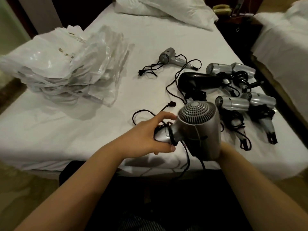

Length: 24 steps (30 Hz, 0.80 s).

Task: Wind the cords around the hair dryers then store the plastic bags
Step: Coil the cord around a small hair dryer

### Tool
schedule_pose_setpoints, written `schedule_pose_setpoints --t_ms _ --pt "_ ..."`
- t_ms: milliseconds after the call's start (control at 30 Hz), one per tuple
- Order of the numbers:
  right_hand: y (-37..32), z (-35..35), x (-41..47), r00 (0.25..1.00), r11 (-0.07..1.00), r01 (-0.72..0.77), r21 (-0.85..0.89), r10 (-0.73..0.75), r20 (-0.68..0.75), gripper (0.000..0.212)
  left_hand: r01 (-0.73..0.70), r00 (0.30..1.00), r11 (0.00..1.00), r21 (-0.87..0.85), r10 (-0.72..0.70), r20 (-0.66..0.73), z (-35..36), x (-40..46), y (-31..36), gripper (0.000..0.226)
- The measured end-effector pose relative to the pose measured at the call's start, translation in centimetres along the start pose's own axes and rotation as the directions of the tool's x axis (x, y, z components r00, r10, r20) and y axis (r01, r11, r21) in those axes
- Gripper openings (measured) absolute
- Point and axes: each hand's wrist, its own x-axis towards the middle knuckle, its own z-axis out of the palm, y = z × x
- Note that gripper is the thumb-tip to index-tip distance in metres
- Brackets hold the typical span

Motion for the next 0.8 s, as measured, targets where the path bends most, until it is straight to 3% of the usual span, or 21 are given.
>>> schedule_pose_setpoints --t_ms 67,167,300,400,500,600,800 --pt "0.7 1.2 -0.6 0.995 0.990 0.036 -0.134 -0.023 0.096 0.027 0.008 0.999 0.997 -0.081 -0.012 -0.052 0.0 0.4 -0.5 0.050" --pt "-0.1 4.1 -2.1 0.988 0.984 0.057 -0.170 -0.031 0.152 0.039 0.099 0.987 0.974 -0.204 -0.122 -0.104 -0.1 0.9 -1.5 0.038" --pt "-0.3 4.8 -2.4 0.994 0.897 0.108 -0.428 -0.096 0.051 0.035 0.192 0.981 0.981 -0.011 -0.192 -0.019 -0.1 1.3 -2.3 0.054" --pt "-1.6 5.6 -3.4 0.978 0.774 0.205 -0.599 -0.142 0.151 0.028 0.179 0.984 0.948 0.264 -0.176 -0.034 -0.6 1.7 -3.3 0.072" --pt "-3.2 6.6 -4.5 0.955 0.645 0.295 -0.705 -0.174 0.241 0.019 0.188 0.982 0.838 0.513 -0.157 -0.103 -1.1 2.2 -4.7 0.080" --pt "-4.7 7.7 -5.5 0.918 0.391 0.395 -0.832 -0.194 0.345 0.020 0.204 0.979 0.753 0.625 -0.137 -0.154 -1.0 2.1 -5.1 0.070" --pt "-9.3 7.8 -6.2 0.889 0.090 0.395 -0.914 -0.288 0.356 0.017 0.169 0.986 0.596 0.785 -0.093 -0.141 -1.0 1.5 -3.8 0.065"
